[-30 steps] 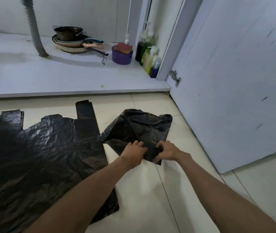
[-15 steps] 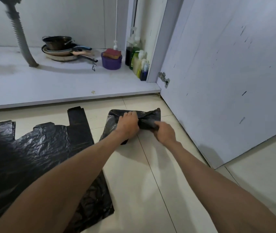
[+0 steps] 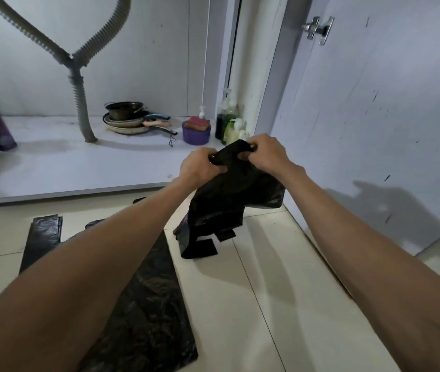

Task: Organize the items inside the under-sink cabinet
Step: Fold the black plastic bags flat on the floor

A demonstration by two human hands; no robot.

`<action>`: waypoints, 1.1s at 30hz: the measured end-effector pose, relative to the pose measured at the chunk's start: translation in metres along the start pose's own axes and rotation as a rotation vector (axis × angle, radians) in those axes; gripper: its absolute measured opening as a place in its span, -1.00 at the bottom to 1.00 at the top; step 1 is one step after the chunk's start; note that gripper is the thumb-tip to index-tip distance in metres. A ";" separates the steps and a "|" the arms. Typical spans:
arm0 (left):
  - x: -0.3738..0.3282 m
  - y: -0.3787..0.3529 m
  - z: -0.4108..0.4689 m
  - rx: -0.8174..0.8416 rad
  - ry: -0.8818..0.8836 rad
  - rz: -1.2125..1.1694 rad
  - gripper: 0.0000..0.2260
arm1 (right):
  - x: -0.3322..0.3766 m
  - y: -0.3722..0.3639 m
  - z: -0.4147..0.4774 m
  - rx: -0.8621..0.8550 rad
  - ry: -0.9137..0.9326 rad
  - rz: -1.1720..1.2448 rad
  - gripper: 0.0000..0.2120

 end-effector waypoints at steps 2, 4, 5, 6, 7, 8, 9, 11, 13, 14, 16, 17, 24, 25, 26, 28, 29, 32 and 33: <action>-0.005 0.015 -0.001 -0.027 -0.032 -0.062 -0.90 | 0.009 0.000 -0.003 -0.008 0.039 0.005 -0.84; -0.007 0.030 -0.002 -0.037 -0.024 -0.163 -0.90 | 0.012 -0.004 -0.007 0.015 0.048 0.042 -0.67; -0.008 0.039 -0.004 -0.038 -0.017 -0.216 -0.87 | 0.011 -0.007 -0.011 0.034 0.026 0.048 -0.60; -0.008 0.048 -0.005 -0.032 -0.005 -0.273 -0.82 | 0.006 -0.011 -0.014 0.041 -0.016 0.046 -0.56; -0.007 0.057 -0.006 -0.024 0.002 -0.342 -0.78 | -0.001 -0.014 -0.016 0.029 -0.066 0.053 -0.60; -0.005 0.066 -0.010 -0.024 0.014 -0.409 -0.75 | -0.008 -0.015 -0.020 -0.010 -0.116 0.071 -0.70; 0.000 0.076 -0.014 -0.034 0.030 -0.456 -0.74 | -0.014 -0.015 -0.025 -0.057 -0.147 0.091 -0.83; 0.017 0.095 -0.022 -0.092 0.072 -0.448 -0.73 | -0.020 -0.014 -0.032 -0.104 -0.160 0.142 -0.90; 0.041 0.112 -0.031 -0.148 0.107 -0.394 -0.69 | -0.011 -0.008 -0.036 -0.094 -0.117 0.162 -0.94; 0.052 0.117 -0.034 -0.153 0.129 -0.358 -0.69 | -0.004 -0.006 -0.035 -0.075 -0.080 0.164 -0.94; 0.063 0.129 -0.048 -0.175 0.164 -0.171 -0.67 | 0.021 0.001 -0.033 -0.049 0.015 0.158 -0.92; 0.065 0.133 -0.055 -0.208 0.182 -0.039 -0.56 | 0.034 0.004 -0.031 -0.043 0.059 0.145 -0.92; 0.060 0.158 -0.080 -0.123 0.014 0.645 0.19 | 0.136 0.002 -0.012 0.136 0.307 -0.005 -0.79; 0.062 0.155 -0.078 -0.052 0.034 0.649 0.20 | 0.147 0.000 -0.009 0.194 0.309 0.022 -0.79; 0.064 0.150 -0.077 0.001 0.058 0.623 0.17 | 0.156 -0.002 -0.007 0.256 0.309 0.053 -0.79; 0.073 0.143 -0.075 0.061 0.113 0.545 -0.10 | 0.168 -0.006 -0.001 0.363 0.306 0.075 -0.74; 0.077 0.140 -0.074 0.077 0.138 0.493 -0.33 | 0.170 -0.007 0.001 0.415 0.300 0.072 -0.72; 0.087 0.138 -0.074 0.071 0.178 0.276 -0.81 | 0.165 -0.009 0.002 0.502 0.255 0.111 -0.65; 0.091 0.140 -0.075 0.057 0.186 0.215 -0.83 | 0.162 -0.012 0.003 0.524 0.244 0.108 -0.56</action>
Point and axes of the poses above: each hand's wrist, its own z-axis towards the middle knuckle, its own y-axis out of the back of the hand, x = y × z, the point moved 2 cm from there along z, towards the middle knuckle, and after that the axes turned 12 degrees about x, right-handed, at the moved point
